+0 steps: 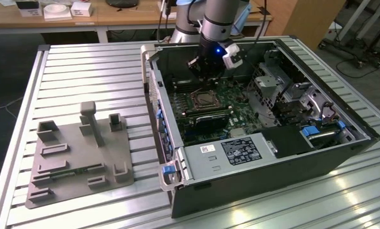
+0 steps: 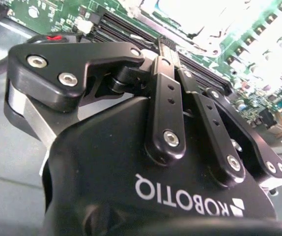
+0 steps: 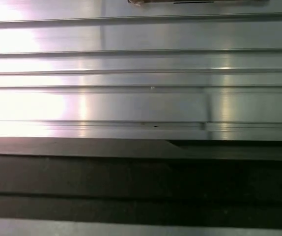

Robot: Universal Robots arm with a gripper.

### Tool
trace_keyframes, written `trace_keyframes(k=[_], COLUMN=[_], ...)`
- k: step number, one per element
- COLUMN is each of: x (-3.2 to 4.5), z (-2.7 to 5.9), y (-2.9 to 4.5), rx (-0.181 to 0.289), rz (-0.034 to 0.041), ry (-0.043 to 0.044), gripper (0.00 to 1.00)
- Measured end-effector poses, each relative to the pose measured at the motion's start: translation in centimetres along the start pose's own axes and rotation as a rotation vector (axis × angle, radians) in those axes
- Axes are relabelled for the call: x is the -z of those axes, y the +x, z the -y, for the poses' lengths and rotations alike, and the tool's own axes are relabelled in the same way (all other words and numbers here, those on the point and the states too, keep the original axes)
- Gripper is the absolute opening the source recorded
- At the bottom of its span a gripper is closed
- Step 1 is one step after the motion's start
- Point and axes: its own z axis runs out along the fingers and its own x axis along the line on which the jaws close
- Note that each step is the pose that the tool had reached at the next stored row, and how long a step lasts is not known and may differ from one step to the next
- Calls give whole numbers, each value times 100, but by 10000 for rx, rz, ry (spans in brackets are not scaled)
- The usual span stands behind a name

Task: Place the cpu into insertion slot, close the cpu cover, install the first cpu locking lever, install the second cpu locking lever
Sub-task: 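Install the first cpu locking lever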

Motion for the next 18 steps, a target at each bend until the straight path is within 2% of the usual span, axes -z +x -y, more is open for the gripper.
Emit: trace_keyframes(k=[7, 18], x=[-80, -158], z=[-3, -1], y=[-63, -124], rx=[1, 1], rz=[0, 0], ry=[0, 0], gripper=[10, 10])
